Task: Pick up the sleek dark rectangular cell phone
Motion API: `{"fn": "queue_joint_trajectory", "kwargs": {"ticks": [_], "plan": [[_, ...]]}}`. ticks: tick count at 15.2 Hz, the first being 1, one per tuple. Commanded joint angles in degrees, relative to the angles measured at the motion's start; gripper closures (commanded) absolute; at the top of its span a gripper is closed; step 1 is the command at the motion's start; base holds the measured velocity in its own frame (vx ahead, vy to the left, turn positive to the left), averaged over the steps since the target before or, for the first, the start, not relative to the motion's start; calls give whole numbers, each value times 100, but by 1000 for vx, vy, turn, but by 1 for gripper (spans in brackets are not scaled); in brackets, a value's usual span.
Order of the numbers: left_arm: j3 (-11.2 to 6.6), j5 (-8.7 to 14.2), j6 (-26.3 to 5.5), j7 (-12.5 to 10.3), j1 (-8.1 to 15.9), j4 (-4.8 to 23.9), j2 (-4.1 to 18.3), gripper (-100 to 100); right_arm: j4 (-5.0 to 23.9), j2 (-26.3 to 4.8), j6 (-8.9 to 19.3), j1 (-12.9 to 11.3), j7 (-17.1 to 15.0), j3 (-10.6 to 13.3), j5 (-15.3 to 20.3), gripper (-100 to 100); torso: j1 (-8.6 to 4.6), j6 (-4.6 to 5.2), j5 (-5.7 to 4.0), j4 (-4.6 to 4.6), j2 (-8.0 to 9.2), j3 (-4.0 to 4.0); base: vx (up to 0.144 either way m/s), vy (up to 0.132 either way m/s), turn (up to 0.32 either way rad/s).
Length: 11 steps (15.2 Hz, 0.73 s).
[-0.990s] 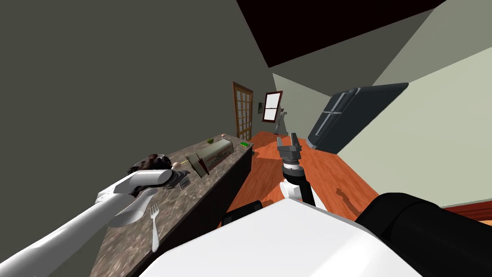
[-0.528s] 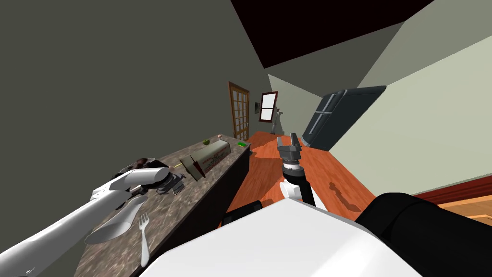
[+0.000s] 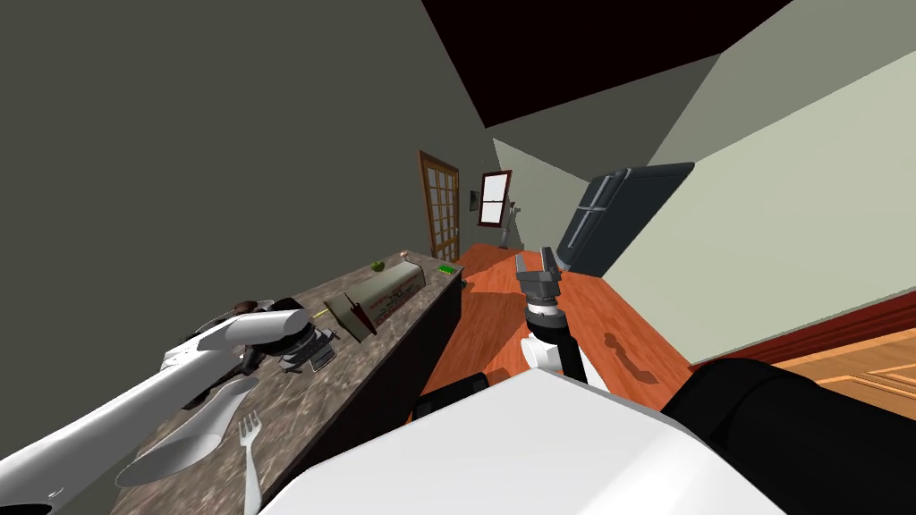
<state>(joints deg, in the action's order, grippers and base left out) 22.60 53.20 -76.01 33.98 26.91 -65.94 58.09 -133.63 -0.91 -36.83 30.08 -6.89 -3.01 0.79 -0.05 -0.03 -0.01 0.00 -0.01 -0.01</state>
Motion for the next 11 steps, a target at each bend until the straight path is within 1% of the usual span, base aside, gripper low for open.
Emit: {"fn": "queue_joint_trajectory", "kwargs": {"ticks": [1,3,4,5,9,10,11], "plan": [[7,-120,160,-19,-82,111,-148,-100,0,0,0,0,0,0,0,0,0,0,0,0,0,0,7,23,-43],[12,-200,266,-31,-137,184,-247,-100,0,0,0,0,0,0,0,0,16,0,4,-1,-1,-1,10,52,-54],[11,-143,184,-5,-83,171,-188,-100,0,-1,0,0,0,0,0,0,22,0,6,-1,-2,-2,8,33,-20],[13,-154,218,7,-84,201,-204,100,0,0,0,0,0,0,0,0,19,-1,5,-1,-2,-1,3,12,-3],[17,-155,216,17,-85,196,-202,100,0,0,0,0,0,0,0,0,7,-2,5,0,-2,-1,0,3,-1],[2,-40,53,-6,-27,37,-49,100,0,0,0,0,0,0,0,0,7,-1,5,-1,-2,-2,-9,-27,57],[0,0,0,0,0,0,0,100,0,0,0,0,0,0,0,0,-1,-3,1,2,0,1,-15,-54,72]]}}
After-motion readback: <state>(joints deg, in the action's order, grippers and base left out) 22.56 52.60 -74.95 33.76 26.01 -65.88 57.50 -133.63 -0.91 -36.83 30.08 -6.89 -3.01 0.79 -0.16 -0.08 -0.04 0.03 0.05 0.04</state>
